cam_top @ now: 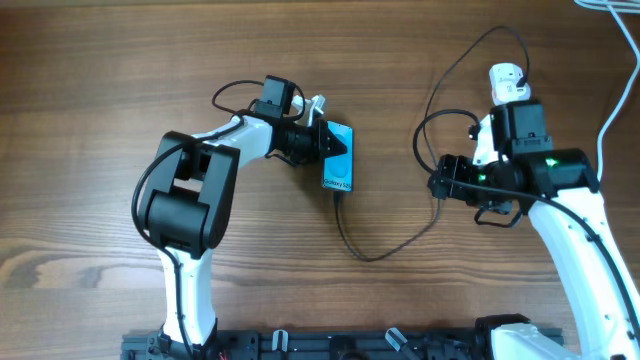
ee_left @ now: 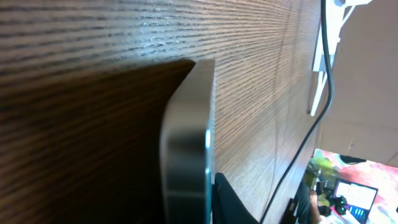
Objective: Plug charger to phone and switch on socket
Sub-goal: 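Lower the phone flat onto the table with the left gripper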
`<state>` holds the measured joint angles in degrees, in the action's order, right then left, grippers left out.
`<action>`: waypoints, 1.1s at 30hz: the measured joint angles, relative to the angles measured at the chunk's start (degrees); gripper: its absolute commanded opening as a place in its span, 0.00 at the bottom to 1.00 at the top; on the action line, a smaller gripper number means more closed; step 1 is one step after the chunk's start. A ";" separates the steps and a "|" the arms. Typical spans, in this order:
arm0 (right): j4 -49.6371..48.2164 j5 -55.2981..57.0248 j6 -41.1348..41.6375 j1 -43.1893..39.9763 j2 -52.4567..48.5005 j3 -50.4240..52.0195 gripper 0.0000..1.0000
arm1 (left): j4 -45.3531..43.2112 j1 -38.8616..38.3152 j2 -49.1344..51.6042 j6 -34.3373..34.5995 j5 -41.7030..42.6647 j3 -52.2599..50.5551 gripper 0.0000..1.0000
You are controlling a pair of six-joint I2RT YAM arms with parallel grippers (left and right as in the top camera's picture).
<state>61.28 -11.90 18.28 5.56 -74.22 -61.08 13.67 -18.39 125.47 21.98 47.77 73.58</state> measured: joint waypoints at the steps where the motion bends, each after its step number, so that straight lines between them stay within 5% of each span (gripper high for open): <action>1: 0.00 0.02 -0.02 0.00 -0.28 0.00 0.85 | -0.22 -0.11 0.11 -0.07 -0.13 0.00 0.14; 28: 0.02 0.00 0.00 0.00 -0.74 0.00 0.90 | 1.97 0.66 0.22 0.24 0.11 0.68 0.18; 33: 0.02 0.00 0.00 0.00 -0.74 0.00 0.90 | 2.43 1.27 0.22 0.68 0.50 0.70 0.26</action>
<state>61.30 -11.90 18.28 5.56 -74.96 -61.08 16.10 -17.12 125.69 22.65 48.27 74.28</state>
